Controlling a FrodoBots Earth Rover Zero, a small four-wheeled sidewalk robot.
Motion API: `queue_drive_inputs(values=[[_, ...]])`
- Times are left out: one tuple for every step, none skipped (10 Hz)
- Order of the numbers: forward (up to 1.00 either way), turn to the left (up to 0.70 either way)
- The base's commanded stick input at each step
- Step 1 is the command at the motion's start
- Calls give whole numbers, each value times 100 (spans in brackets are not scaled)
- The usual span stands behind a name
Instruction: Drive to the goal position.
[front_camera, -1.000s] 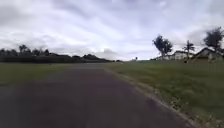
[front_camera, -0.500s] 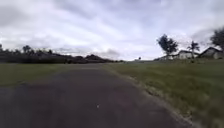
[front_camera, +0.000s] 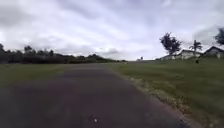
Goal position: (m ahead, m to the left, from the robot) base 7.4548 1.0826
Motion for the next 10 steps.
queue_drive_inputs(values=[[70, 0], [70, 0], [70, 0], [70, 0], [70, 0], [70, 0], [70, 0], [70, 0], [70, 0], [70, 0]])
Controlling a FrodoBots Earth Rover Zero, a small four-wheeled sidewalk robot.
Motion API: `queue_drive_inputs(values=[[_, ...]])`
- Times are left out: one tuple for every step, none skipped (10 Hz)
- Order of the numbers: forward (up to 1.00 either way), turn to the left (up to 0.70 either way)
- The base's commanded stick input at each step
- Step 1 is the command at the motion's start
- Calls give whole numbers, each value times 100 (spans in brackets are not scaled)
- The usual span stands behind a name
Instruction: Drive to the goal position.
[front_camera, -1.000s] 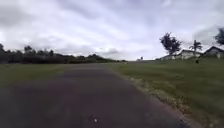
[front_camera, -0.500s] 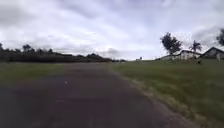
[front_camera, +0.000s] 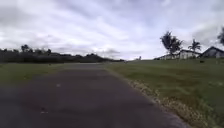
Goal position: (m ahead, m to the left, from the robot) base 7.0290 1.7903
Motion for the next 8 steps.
queue_drive_inputs(values=[[70, 0], [70, 0], [70, 0], [70, 0], [70, 0], [70, 0], [70, 0], [70, 0]])
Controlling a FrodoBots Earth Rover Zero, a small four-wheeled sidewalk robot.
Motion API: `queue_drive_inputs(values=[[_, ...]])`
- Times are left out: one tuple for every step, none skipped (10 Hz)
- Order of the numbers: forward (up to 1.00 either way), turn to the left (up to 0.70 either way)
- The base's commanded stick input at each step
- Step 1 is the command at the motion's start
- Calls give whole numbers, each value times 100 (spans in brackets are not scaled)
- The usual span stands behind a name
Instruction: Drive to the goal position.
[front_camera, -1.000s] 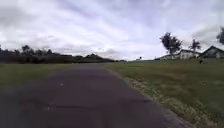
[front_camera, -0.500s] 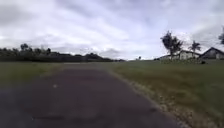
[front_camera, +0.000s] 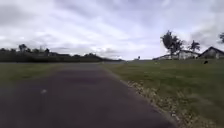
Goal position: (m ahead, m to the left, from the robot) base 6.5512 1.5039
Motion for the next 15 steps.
queue_drive_inputs(values=[[70, 0], [70, 0], [70, 0], [70, 1], [70, 8], [70, 28], [70, 35], [70, 35], [70, 35], [70, 34], [70, 28], [70, 17], [70, 2], [70, 2], [70, 17]])
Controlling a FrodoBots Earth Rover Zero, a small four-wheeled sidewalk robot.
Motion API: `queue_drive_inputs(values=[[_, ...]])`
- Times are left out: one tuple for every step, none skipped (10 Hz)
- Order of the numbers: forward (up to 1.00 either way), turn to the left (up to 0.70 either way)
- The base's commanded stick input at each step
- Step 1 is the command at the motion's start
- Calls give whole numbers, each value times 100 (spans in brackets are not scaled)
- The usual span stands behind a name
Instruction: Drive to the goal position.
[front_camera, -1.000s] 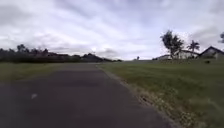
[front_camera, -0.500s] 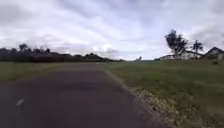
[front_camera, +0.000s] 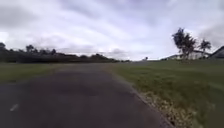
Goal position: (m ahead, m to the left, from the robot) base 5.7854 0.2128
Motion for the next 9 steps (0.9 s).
queue_drive_inputs(values=[[70, 35], [70, 35], [70, 35], [70, 35], [70, 35], [70, 35], [70, 35], [70, 35], [70, 35]])
